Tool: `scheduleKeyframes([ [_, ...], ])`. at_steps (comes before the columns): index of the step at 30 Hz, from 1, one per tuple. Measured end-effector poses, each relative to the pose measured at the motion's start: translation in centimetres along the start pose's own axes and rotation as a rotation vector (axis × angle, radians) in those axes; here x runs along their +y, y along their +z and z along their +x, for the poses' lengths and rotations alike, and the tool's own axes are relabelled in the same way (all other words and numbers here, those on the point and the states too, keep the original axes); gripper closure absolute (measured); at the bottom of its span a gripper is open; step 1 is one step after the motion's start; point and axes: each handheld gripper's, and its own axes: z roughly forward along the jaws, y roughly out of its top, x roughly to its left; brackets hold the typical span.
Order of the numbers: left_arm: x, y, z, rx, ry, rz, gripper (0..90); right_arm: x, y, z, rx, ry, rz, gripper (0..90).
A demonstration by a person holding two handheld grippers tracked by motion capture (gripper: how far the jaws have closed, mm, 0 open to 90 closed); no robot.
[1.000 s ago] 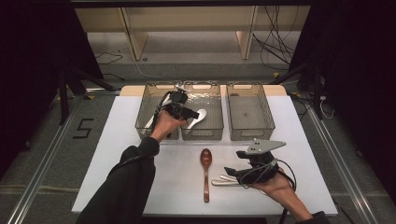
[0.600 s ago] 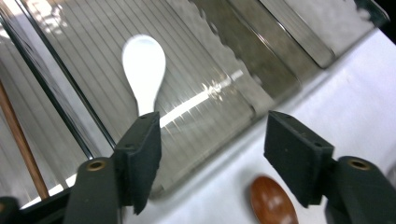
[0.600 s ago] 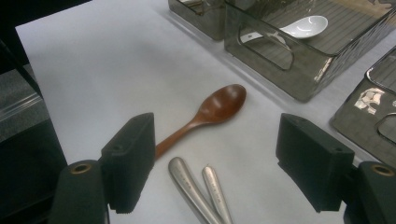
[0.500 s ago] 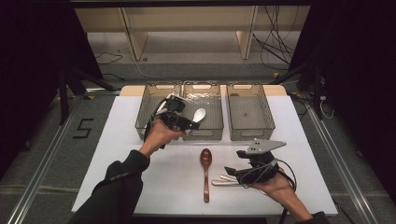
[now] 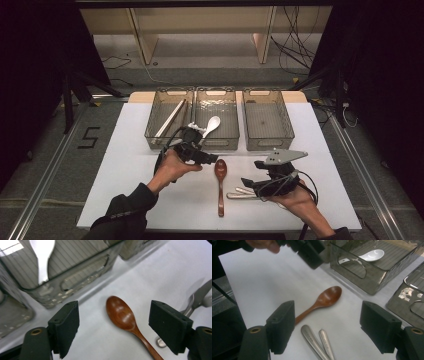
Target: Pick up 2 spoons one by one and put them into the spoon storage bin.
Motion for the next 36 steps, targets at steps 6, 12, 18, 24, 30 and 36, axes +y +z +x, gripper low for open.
scheduleKeyframes([
  [6, -1.4, 0.9, -1.1, -0.005, 0.015, 0.036, 21.3, 0.0, -0.1, -0.1, -0.005, 0.002, -0.005, 29.3],
  [12, -2.3, 1.9, -1.9, -0.004, 0.021, 0.073, 19.5, 0.0, -0.1, -0.1, -0.004, 0.002, -0.004, 29.3],
  [18, -3.2, 3.1, -2.9, -0.003, 0.042, 0.121, 18.6, 0.0, -0.1, -0.1, -0.002, 0.001, -0.003, 29.3],
  [24, -3.6, 3.7, -3.3, 0.009, 0.052, 0.142, 18.0, 0.0, -0.1, 0.0, 0.0, -0.001, 0.0, 29.3],
  [30, -3.9, 4.3, -3.8, 0.017, 0.058, 0.164, 17.9, 0.0, 0.0, -0.1, -0.001, -0.002, 0.002, 29.3],
  [36, -4.0, 4.7, -4.2, 0.025, 0.068, 0.188, 18.2, 0.0, 0.0, -0.1, 0.0, -0.002, 0.003, 29.3],
])
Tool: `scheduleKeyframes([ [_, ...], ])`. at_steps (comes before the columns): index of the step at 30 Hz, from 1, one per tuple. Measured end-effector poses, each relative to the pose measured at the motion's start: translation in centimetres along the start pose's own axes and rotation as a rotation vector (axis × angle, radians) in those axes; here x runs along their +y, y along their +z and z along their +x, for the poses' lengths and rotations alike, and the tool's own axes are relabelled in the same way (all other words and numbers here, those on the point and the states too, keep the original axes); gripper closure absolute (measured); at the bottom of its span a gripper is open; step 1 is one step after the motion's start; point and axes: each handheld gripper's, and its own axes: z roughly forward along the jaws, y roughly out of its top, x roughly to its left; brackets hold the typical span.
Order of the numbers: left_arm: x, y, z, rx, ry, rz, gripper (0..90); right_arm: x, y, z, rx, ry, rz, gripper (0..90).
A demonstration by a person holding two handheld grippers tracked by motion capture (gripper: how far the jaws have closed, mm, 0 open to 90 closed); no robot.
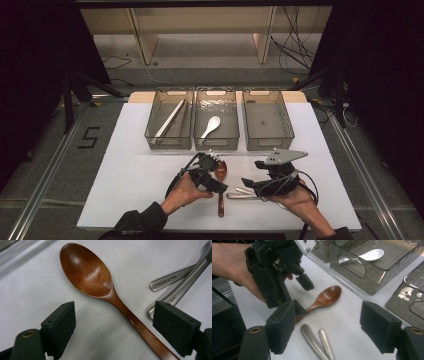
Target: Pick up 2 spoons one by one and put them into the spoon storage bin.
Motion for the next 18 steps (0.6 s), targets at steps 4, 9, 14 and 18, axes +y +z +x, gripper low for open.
scheduleKeyframes([
  [4, -0.07, 0.41, -0.24, 0.009, 0.002, 0.02, 19.2, -0.01, 0.03, 0.01, 0.0, -0.001, 0.002, 29.3],
  [9, -0.14, 0.61, -0.5, 0.01, 0.016, 0.037, 24.7, -0.01, 0.05, 0.02, 0.001, -0.003, 0.004, 29.3],
  [14, -0.13, 0.82, -0.82, 0.0, 0.031, 0.047, 30.7, -0.01, 0.07, 0.02, 0.002, -0.004, 0.005, 29.3],
  [18, -0.06, 1.0, -0.94, 0.005, 0.035, 0.05, 32.9, 0.0, 0.07, 0.04, 0.002, -0.003, 0.005, 29.3],
])
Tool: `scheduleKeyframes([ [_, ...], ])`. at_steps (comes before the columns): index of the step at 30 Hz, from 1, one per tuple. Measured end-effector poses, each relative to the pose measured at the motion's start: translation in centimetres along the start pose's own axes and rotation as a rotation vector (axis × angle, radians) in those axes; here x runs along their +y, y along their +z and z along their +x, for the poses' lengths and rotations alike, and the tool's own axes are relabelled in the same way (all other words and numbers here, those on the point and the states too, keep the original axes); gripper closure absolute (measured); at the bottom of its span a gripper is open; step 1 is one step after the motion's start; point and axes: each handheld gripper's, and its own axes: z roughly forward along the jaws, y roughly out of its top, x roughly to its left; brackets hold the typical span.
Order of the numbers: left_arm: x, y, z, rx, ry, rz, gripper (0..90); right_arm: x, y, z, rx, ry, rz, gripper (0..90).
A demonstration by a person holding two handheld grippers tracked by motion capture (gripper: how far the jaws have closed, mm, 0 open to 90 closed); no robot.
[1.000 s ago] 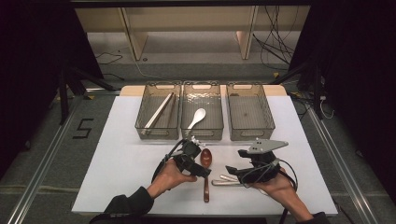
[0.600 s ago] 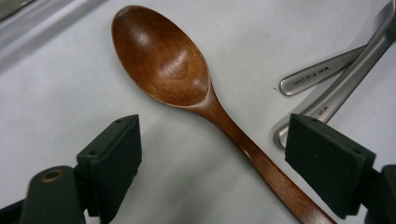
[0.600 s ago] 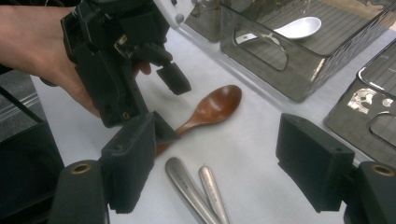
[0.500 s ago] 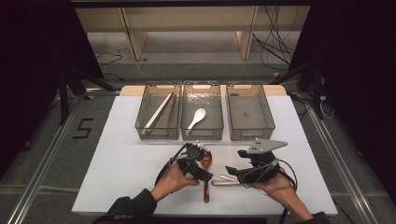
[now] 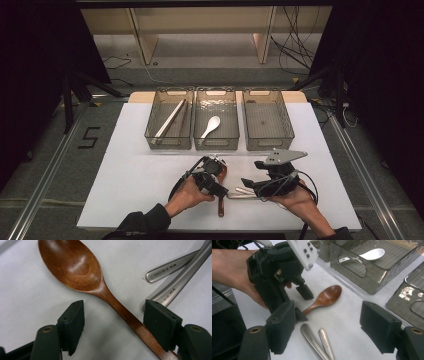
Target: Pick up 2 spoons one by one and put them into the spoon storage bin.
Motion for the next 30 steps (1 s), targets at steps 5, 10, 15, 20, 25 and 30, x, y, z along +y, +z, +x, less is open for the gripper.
scheduleKeyframes([
  [5, 0.1, 0.0, -0.1, 0.015, 0.011, -0.001, 37.4, 0.0, 0.0, 0.0, 0.0, -0.001, 0.001, 29.3],
  [10, 0.0, 0.0, -0.1, 0.02, 0.037, 0.007, 44.3, 0.0, 0.0, 0.0, -0.001, -0.002, 0.0, 29.3],
  [15, -0.1, -0.2, 0.3, 0.029, 0.048, 0.007, 58.5, 0.0, 0.0, 0.0, -0.001, -0.002, -0.001, 29.3],
  [20, -0.1, -0.3, 0.8, 0.023, 0.061, 0.021, 67.5, 0.0, 0.0, 0.0, -0.001, -0.002, -0.001, 29.3],
  [25, -0.1, -0.4, 1.3, 0.006, 0.049, 0.023, 74.6, 0.0, 0.0, 0.0, -0.001, -0.002, 0.001, 29.3],
  [30, -0.1, -0.4, 1.5, -0.027, 0.029, 0.018, 78.6, 0.0, 0.0, 0.0, 0.0, -0.003, 0.002, 29.3],
])
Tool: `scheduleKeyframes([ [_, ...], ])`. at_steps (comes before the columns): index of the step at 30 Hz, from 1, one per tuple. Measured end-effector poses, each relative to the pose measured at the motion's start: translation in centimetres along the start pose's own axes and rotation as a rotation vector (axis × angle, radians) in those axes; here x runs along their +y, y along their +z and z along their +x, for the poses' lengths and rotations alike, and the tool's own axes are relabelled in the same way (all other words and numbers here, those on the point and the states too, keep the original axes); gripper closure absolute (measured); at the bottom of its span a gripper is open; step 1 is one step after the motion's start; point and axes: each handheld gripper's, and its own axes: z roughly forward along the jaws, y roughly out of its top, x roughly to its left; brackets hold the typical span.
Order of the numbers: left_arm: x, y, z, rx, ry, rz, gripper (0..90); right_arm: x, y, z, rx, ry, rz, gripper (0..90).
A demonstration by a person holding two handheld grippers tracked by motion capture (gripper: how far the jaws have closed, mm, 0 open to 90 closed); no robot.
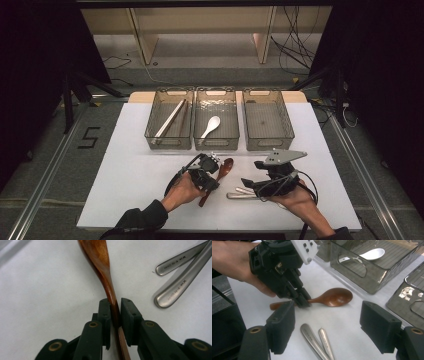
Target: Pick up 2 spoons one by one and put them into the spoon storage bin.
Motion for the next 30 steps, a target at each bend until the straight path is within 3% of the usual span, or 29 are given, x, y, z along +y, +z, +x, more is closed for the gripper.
scheduleKeyframes([
  [2, 0.0, 0.1, 0.0, -0.027, -0.012, -0.001, 80.9, 0.0, 0.0, 0.0, 0.0, 0.0, 0.0, 29.3],
  [12, 0.0, 0.0, -0.2, -0.033, 0.03, 0.005, 83.6, 0.0, 0.0, 0.0, 0.0, 0.001, -0.001, 29.3],
  [18, 0.1, -0.4, -0.1, -0.046, 0.034, -0.021, 83.7, 0.0, -0.1, -0.1, -0.001, -0.001, -0.003, 29.3],
  [30, 0.4, -2.2, 1.4, -0.049, 0.026, -0.08, 83.7, 0.0, 0.0, -0.1, -0.001, 0.0, -0.003, 29.3],
])
